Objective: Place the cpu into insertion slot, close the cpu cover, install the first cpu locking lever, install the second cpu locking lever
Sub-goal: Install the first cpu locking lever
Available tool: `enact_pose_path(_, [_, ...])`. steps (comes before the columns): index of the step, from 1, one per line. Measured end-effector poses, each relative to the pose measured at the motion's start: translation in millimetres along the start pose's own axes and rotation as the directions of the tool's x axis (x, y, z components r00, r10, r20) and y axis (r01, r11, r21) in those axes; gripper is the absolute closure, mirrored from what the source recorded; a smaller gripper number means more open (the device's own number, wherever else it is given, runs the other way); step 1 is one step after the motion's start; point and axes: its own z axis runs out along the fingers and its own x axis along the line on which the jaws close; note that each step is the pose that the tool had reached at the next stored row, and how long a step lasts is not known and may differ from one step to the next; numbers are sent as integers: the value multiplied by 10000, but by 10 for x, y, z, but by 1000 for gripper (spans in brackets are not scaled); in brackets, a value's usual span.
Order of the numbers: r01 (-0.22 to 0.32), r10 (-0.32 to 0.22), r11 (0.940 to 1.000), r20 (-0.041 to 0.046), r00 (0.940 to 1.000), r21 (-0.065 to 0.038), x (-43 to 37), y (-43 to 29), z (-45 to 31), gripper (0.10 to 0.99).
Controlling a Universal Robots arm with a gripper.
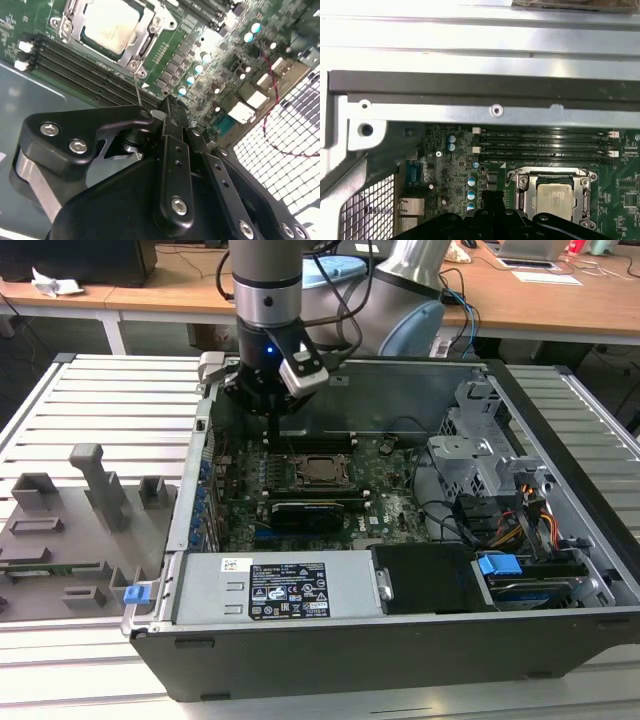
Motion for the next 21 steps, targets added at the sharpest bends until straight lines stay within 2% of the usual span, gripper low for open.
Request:
enact_pose_path(4, [1, -1, 10000, 0, 10000, 1, -9, 45, 4, 980])
enact_pose_path(8, [1, -1, 10000, 0, 10000, 1, -77, 59, 7, 980])
enact_pose_path(11, [2, -2, 10000, 0, 10000, 3, -168, 61, 11, 980])
enact_pose_path(12, [0, 0, 10000, 0, 10000, 3, -217, 61, 14, 980])
enact_pose_path(13, [2, -2, 10000, -2, 10000, 5, -301, 61, 22, 980])
enact_pose_path(15, [2, -2, 10000, -3, 10000, 12, -387, 61, 33, 980])
enact_pose_path(16, [0, 0, 10000, -5, 10000, 15, -463, 60, 42, 980])
enact_pose_path(20, [2, -2, 10000, -3, 10000, 20, -492, 59, 54, 980])
enact_pose_path(21, [1, -1, 10000, 0, 10000, -12, -492, 58, 57, 980])
